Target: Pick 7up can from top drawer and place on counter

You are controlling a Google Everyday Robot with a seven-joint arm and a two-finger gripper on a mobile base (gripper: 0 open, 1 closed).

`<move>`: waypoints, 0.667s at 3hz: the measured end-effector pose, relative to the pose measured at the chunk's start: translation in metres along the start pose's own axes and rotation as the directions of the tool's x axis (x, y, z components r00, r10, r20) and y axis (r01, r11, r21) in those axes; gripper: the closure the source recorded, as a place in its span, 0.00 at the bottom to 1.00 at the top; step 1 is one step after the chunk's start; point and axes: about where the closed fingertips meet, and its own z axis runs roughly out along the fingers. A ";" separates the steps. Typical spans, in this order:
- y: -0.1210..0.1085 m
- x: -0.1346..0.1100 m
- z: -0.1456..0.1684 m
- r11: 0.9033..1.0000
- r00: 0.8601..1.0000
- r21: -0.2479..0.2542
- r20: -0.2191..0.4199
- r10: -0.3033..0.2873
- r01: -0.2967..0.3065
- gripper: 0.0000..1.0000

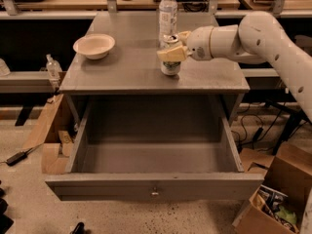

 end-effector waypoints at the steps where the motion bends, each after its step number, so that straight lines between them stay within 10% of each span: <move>1: 0.002 0.000 0.004 1.000 1.000 -0.006 0.001 0.000 0.000 0.19; 2: 0.004 0.000 0.006 1.000 1.000 -0.011 0.001 0.001 -0.001 0.00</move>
Offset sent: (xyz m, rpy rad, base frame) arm 0.0000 0.0028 -0.0009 0.0006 0.0016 0.0041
